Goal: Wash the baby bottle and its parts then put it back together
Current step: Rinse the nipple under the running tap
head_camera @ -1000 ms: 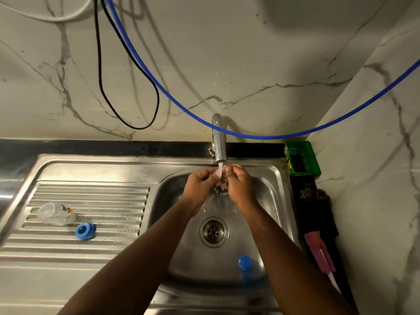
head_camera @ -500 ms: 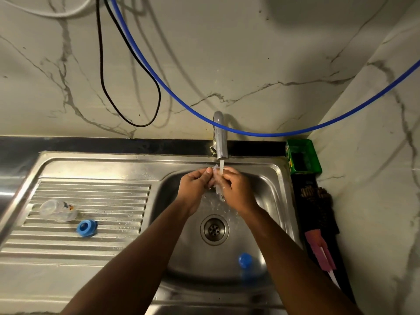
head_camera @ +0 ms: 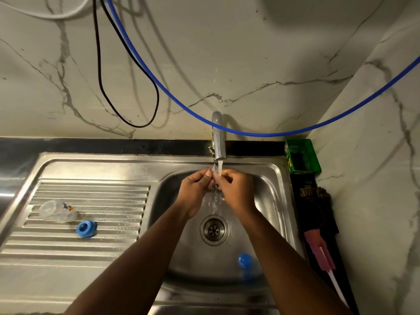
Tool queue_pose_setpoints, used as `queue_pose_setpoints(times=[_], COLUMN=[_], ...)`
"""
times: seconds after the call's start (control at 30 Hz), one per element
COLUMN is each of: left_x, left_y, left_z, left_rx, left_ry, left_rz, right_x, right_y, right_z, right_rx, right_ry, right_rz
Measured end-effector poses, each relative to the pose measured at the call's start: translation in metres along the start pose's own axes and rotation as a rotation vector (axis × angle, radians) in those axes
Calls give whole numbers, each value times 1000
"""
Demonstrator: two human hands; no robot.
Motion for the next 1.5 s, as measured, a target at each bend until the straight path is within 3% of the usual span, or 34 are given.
queue_pose_setpoints(times=[0.13,0.33,0.4,0.47,0.6,0.73,0.83,1.03,1.2,1.33,1.5], left_x=[3,-3,-4,-3,4,13,13,10,10,13,8], left_y=[2,8,11,11,7,-1,-4,11,5,2,1], left_z=[2,2,0,-2,-5,-10,-11,-16,-18,-12,-1], left_rx=[11,-97,-13,178,344,120,-75,-33,-23,-63,-132], left_ry=[-30,-6,-46,-46,-112,-157,-4,-13,-59,2,103], left_rz=[17,89,176,274,224,77,-33,97,227,162,-1], right_x=[-5,-1,1,0,1,0,0,2,3,1,-2], right_y=[-4,-4,-4,-5,-10,-12,-14,-17,-18,-16,-13], right_z=[7,10,10,11,9,4,-1,-2,1,-1,-2], right_rx=[-177,-109,-86,-174,-348,-305,-326,-247,-161,-177,-254], right_ry=[-41,-254,-203,-113,-68,27,-2,-172,-43,-39,-161], right_rz=[-91,47,102,-7,-129,-156,-131,-66,-65,-90,-168])
Point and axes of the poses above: each hand's wrist, its own x-axis away from the middle knuckle, its own z-axis out of the back of the hand, y = z × x, the point moved 1 cm from there along -x, towards the middle knuckle, and after that the axes turned 11 degrees about -y, right-handed, at the moved point
